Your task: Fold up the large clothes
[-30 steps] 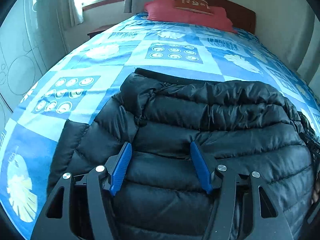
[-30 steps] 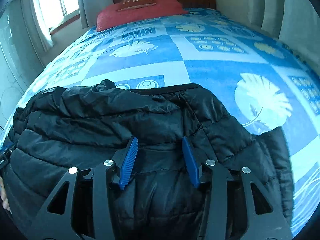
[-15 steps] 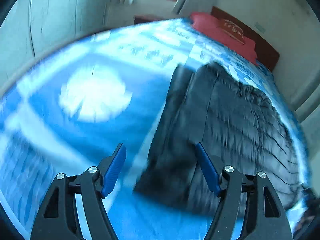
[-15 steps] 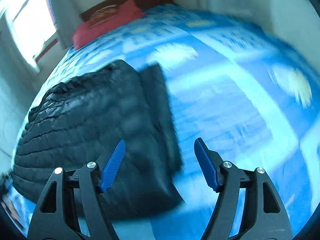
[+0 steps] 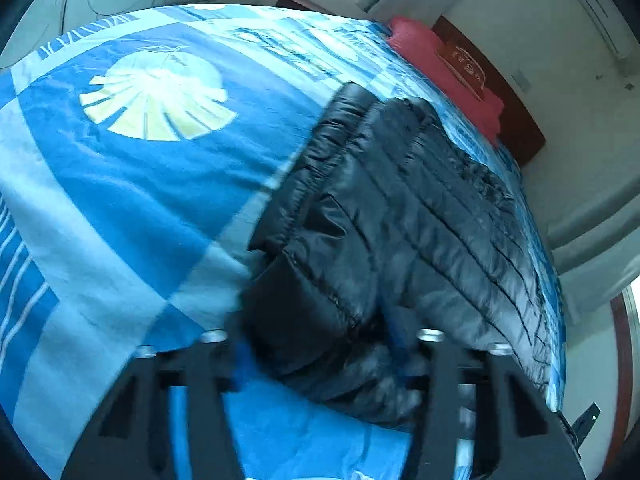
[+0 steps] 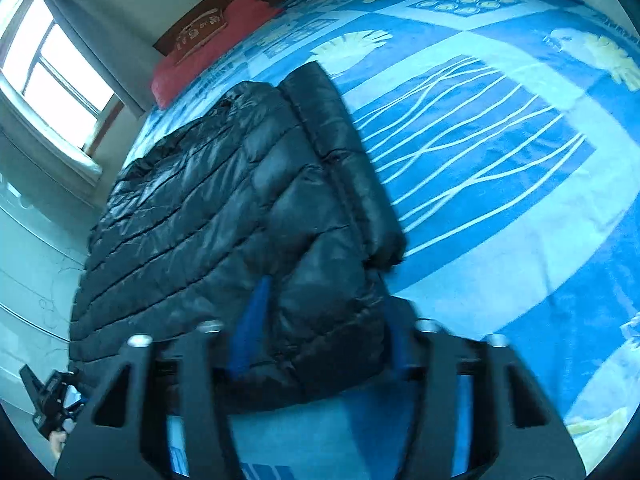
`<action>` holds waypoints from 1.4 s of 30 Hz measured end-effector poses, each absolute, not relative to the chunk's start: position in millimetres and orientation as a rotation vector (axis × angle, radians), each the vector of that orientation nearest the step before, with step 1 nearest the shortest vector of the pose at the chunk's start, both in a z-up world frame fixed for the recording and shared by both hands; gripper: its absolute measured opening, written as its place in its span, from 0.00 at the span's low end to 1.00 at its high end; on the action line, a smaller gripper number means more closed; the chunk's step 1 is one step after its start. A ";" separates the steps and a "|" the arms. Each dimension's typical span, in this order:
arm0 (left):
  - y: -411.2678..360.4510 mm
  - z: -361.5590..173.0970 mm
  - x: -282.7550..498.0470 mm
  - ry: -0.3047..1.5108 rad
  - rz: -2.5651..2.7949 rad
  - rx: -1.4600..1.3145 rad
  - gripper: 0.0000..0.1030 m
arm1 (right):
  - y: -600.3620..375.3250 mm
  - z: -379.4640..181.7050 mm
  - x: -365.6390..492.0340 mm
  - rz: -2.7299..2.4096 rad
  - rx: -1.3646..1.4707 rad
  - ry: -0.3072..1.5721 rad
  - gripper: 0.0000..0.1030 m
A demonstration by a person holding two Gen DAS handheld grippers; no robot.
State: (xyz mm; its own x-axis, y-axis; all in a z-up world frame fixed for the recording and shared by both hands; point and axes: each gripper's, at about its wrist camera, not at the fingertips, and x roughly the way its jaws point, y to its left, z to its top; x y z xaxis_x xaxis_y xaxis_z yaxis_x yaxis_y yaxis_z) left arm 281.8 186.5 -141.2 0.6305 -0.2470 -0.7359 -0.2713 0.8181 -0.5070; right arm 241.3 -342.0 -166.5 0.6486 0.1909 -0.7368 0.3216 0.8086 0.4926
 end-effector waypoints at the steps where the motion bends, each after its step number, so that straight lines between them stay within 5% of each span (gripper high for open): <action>1: 185.1 -139.8 278.9 0.900 0.013 -0.630 0.31 | -340.1 -163.1 239.4 -0.072 0.650 0.858 0.26; 7: 186.7 -126.0 265.0 0.874 -0.013 -0.644 0.22 | -335.9 -139.6 218.0 -0.039 0.635 0.790 0.15; 29: 202.1 -121.8 120.4 0.914 -0.049 -0.676 0.22 | -340.2 -140.7 67.9 -0.028 0.619 0.839 0.14; 42: 201.7 -127.2 109.6 0.914 -0.060 -0.670 0.22 | -342.7 -155.0 53.7 -0.041 0.637 0.849 0.15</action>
